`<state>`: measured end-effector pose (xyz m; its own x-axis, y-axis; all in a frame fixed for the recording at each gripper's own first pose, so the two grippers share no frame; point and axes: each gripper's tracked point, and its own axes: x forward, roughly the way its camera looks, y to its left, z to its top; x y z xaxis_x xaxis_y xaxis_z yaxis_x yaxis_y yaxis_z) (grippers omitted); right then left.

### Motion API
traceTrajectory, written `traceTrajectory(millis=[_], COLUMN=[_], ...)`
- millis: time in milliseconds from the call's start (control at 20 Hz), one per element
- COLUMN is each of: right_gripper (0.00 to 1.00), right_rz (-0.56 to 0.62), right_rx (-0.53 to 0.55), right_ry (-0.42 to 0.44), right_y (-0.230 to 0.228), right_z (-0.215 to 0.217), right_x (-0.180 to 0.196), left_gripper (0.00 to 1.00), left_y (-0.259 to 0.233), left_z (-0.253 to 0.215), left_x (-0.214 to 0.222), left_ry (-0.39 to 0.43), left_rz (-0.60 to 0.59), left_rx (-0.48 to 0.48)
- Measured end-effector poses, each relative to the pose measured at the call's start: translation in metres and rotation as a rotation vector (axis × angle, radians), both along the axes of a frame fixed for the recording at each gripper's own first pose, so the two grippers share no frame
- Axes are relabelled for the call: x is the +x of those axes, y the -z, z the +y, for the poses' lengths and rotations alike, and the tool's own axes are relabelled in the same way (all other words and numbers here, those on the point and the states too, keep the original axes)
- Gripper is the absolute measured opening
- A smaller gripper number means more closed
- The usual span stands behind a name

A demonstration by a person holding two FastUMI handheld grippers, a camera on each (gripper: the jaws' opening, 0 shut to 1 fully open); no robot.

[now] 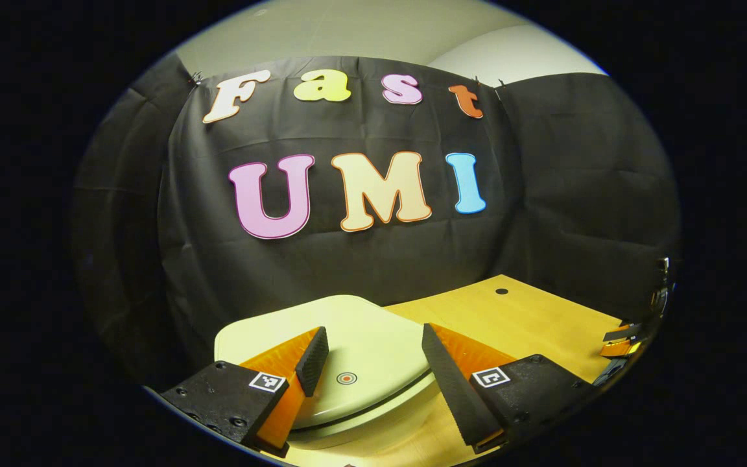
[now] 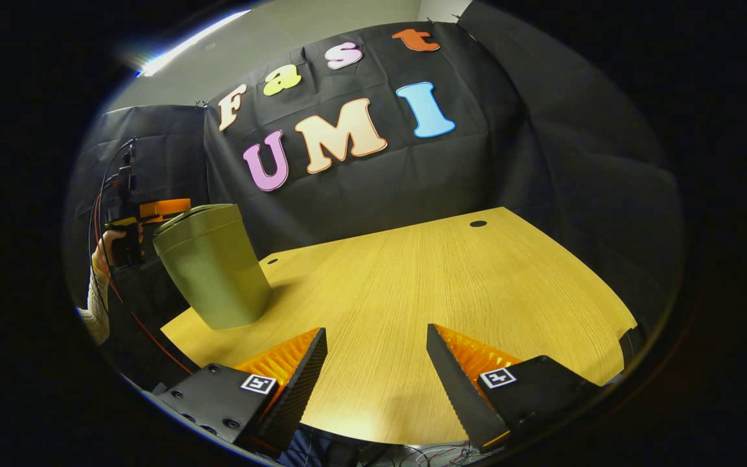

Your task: Press the lid of the desktop garbage bin to open it, pick up the crumpled paper on the desktop and throw it into the bin, then pick up the pop can on the desktop and drop it into the bin, and finally close the garbage bin lid.

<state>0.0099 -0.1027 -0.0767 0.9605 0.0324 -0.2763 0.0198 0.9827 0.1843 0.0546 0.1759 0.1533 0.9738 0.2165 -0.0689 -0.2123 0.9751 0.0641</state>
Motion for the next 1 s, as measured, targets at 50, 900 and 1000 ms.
traceTrajectory(millis=[50, 900, 1000], right_gripper=[0.98, 0.98, 0.98], right_rz=[0.002, 0.025, 0.031], right_rx=[-0.001, 0.069, 0.076], right_ry=[0.0, -0.039, -0.046], right_y=[0.002, 0.033, 0.036], right_z=[0.0, -0.008, -0.007], right_x=[-0.001, 0.019, 0.023], left_gripper=[0.89, 0.93, 0.92], left_y=[0.005, 0.0, 0.0], left_z=[-0.001, 0.004, -0.004], left_x=[0.0, -0.003, -0.001], left_ry=[-0.004, -0.136, -0.127], left_rz=[0.003, -0.2, -0.212], left_rx=[-0.006, 0.129, 0.139])
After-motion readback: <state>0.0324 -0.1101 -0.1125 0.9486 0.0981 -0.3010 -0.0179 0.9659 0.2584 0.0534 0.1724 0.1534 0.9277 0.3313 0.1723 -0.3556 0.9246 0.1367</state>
